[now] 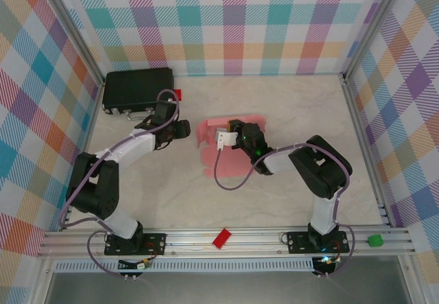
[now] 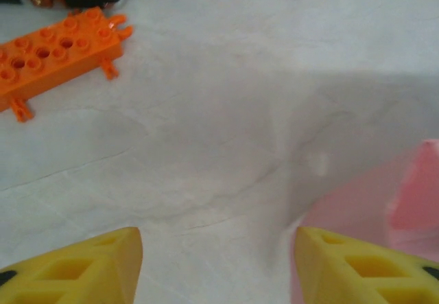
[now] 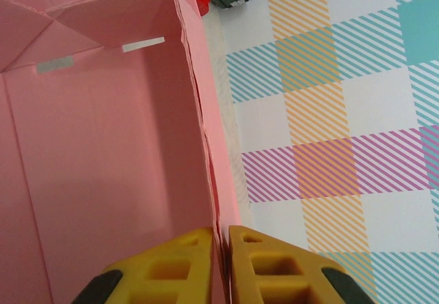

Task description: Fold the paper box

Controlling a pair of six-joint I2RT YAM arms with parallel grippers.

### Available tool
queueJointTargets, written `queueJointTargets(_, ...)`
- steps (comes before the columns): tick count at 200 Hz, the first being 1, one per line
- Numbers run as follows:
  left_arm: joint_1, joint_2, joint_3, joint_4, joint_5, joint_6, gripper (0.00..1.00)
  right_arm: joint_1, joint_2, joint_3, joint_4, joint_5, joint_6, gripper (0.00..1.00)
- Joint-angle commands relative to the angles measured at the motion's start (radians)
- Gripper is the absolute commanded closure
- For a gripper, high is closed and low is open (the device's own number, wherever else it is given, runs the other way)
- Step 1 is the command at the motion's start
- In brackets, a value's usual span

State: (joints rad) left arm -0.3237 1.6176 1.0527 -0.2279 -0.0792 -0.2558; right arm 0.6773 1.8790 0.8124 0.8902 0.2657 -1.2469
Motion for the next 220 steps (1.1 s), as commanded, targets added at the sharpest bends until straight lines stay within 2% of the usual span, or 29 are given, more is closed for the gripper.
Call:
queueJointTargets(1,0.011,0.052,0.065,-0.088,-0.023,-0.009,0.48,0.009,0.02,0.007,-0.04,0.0,-0.003,0.85)
queueJointTargets(59,0.011,0.146,0.102,-0.062,0.26,0.129,0.48,0.008,0.025,0.011,-0.043,0.006,-0.003,0.85)
queueJointTargets(79,0.009,0.141,0.088,-0.058,0.305,0.161,0.48,0.009,0.026,0.013,-0.046,0.007,-0.005,0.85)
queueJointTargets(140,0.009,0.133,0.029,0.093,0.432,0.214,0.5,0.009,0.04,0.028,-0.045,0.018,-0.006,0.85)
queueJointTargets(200,0.005,0.129,-0.011,0.17,0.528,0.251,0.52,0.008,0.046,0.031,-0.045,0.024,-0.011,0.85)
queueJointTargets(220,0.003,0.138,-0.013,0.17,0.526,0.263,0.53,0.008,0.045,0.031,-0.042,0.024,-0.011,0.85)
